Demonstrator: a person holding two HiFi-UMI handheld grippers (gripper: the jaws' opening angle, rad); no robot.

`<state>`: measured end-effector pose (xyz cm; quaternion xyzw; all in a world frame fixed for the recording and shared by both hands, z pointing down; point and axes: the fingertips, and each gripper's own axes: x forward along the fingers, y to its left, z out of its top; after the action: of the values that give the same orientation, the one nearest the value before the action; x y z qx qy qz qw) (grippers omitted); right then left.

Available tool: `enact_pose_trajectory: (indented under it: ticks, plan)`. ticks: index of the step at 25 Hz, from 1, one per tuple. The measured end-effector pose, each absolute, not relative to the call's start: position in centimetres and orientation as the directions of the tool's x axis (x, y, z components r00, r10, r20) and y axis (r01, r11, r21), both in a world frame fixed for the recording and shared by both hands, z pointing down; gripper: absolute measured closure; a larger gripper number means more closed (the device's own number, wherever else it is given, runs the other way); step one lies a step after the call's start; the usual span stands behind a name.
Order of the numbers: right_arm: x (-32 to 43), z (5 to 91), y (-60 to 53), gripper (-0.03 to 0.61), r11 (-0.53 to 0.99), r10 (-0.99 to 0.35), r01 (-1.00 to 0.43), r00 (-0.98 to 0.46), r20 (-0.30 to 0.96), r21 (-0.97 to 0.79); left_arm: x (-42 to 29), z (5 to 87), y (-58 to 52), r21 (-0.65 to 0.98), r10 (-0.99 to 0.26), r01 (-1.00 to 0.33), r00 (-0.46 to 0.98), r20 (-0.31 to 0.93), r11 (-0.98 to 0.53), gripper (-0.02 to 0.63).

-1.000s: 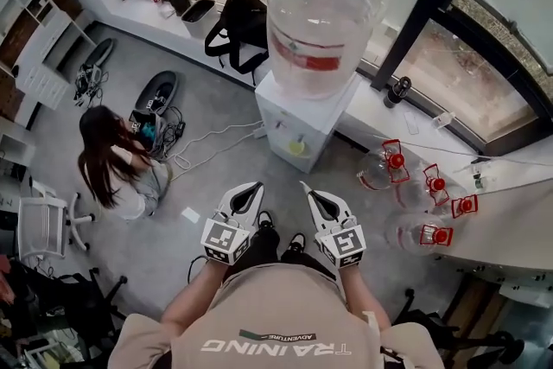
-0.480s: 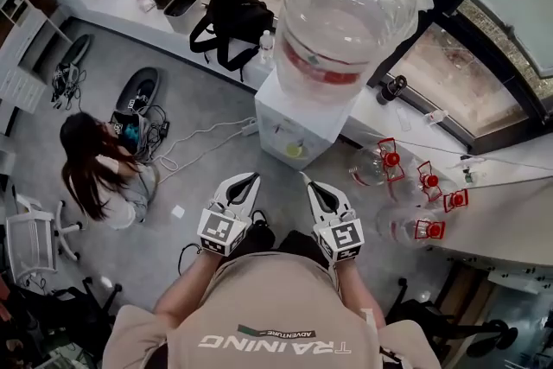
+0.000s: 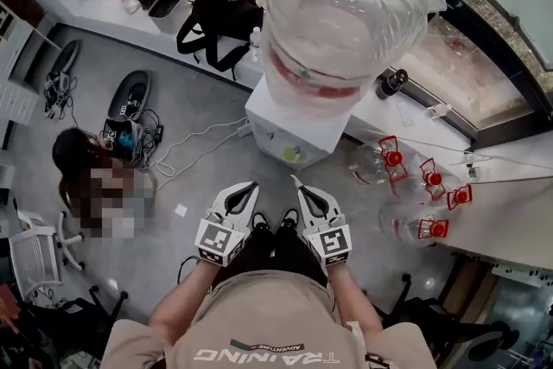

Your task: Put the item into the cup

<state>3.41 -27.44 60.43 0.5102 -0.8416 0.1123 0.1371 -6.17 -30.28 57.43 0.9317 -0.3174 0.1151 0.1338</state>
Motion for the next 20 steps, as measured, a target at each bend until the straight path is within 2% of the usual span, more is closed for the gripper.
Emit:
enact_pose_trajectory:
  ticks: [10,20]
  plan:
    - [4.8,71.0,-30.5,0.566,0.503,-0.804,-0.864,-0.46,0.377,0.016,-3.3,67.1,-30.8,0.22,-0.566,-0.665,0.732,0.38,-0.713,0.606]
    - [5.9,81.6,-33.1,0.566,0.486,-0.798,-0.873,-0.432,0.421,0.025,-4.6,75.9,-32.3,0.241,-0.573,-0.708,0.689,0.445,-0.664,0.606]
